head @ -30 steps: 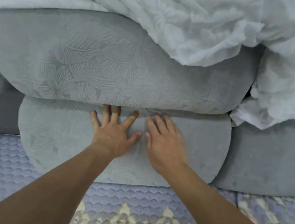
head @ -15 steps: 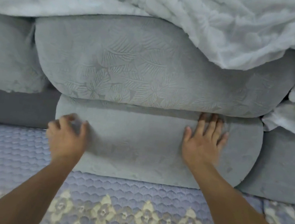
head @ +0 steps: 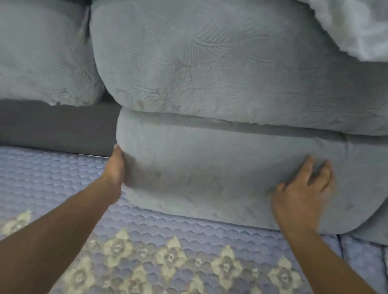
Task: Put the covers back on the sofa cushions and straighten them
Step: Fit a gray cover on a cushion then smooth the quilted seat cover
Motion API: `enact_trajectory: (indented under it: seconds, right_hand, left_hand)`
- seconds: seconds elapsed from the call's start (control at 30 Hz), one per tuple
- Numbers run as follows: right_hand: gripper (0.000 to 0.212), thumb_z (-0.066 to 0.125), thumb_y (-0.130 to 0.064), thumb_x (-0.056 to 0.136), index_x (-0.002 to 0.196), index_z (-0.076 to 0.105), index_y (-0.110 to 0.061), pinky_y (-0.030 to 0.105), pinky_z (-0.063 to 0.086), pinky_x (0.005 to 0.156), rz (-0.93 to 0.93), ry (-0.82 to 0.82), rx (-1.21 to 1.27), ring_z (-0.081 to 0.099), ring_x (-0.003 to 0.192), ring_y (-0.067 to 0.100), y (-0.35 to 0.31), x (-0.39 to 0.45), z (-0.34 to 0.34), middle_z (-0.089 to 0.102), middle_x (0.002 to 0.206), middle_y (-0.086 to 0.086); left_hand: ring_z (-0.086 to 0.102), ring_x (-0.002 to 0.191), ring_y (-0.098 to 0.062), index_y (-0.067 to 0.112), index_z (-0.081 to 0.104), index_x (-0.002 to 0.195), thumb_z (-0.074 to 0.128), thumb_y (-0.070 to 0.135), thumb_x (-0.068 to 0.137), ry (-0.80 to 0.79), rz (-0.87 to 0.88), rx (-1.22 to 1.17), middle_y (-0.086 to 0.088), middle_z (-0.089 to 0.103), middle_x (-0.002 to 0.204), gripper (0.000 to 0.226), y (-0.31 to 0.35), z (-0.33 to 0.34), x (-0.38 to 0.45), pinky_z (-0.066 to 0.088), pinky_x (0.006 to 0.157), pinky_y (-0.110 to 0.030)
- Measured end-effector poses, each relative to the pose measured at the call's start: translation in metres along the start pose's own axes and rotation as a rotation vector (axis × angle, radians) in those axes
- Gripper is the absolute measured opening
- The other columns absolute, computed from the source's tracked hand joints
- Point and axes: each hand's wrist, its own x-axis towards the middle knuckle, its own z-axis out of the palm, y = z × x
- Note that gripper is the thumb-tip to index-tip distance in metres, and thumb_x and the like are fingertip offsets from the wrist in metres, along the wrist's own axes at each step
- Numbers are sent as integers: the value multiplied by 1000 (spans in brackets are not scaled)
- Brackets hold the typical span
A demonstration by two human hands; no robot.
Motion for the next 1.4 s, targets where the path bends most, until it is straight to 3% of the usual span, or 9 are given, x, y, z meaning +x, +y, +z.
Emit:
enact_trajectory:
  seconds: [0.07, 0.17, 0.23, 0.43, 0.57, 0.8, 0.97, 1.33, 1.4]
  right_hand:
    - [70, 54, -14, 83, 148, 33, -3, 57, 28, 113, -113, -52, 3, 26, 137, 50, -25, -19, -5, 20, 154, 29]
    - [66, 60, -13, 85, 147, 37, -10, 49, 32, 114, -161, -246, -3, 25, 139, 40, -26, -59, -12, 18, 157, 19]
    - [66, 61, -13, 86, 147, 37, -11, 48, 27, 115, -109, -317, -60, 25, 139, 41, 3, -75, -13, 21, 156, 20]
    - [63, 56, -24, 95, 151, 31, -14, 47, 19, 117, 170, -508, -47, 21, 142, 42, 40, -74, -27, 19, 157, 22]
    - [57, 56, -23, 94, 147, 40, -10, 48, 27, 115, 204, -561, 47, 30, 137, 42, 24, -91, -61, 32, 150, 23]
    - [57, 50, -30, 98, 151, 35, -15, 36, 26, 114, 266, -661, -23, 32, 139, 35, 65, -124, -211, 29, 154, 16]
    - [53, 46, -31, 100, 149, 37, -12, 34, 27, 112, 498, -629, -74, 36, 136, 35, 204, -167, -344, 32, 151, 17]
    - [53, 52, -18, 92, 143, 42, -7, 38, 39, 107, 1157, -265, 151, 48, 126, 40, 595, -325, -469, 46, 137, 23]
    - [51, 48, -11, 89, 139, 42, -3, 42, 38, 105, 1280, -71, 139, 45, 121, 42, 651, -362, -497, 46, 133, 24]
  left_hand:
    - [39, 139, -16, 23, 38, 152, 34, 83, 87, 51, -14, -16, 7, 39, 153, 88, -4, -35, 4, 27, 117, -39]
    - [42, 135, -22, 18, 37, 150, 34, 59, 98, 465, 79, -156, -4, 38, 156, 66, -13, -68, 20, 28, 114, -40]
    - [41, 137, -23, 14, 39, 148, 32, 53, 102, 494, 116, -145, -8, 40, 154, 61, -8, -49, 31, 29, 113, -35]
    - [41, 141, -28, 16, 38, 152, 43, 68, 93, -16, 235, 252, -6, 45, 152, 78, 0, 31, 13, 30, 118, -39]
    - [42, 138, -34, 7, 32, 151, 58, 40, 81, 8, 179, 482, -16, 43, 152, 82, 2, 10, -29, 37, 113, -44]
    - [54, 100, -22, 14, 62, 109, 55, 24, 101, -605, -39, 694, -9, 58, 117, 15, -31, 84, -230, 40, 67, -23]
    - [59, 90, -26, 10, 61, 113, 55, 23, 101, -906, 17, 977, -10, 66, 106, 19, -71, 156, -410, 40, 66, -26]
    - [61, 75, -28, 7, 61, 89, 60, 23, 90, -887, 101, 1377, -19, 65, 96, 16, -267, 352, -635, 47, 68, -31]
    - [65, 98, -34, 2, 62, 115, 56, 29, 90, -941, 155, 1522, -21, 64, 115, 36, -304, 405, -681, 52, 84, -38]
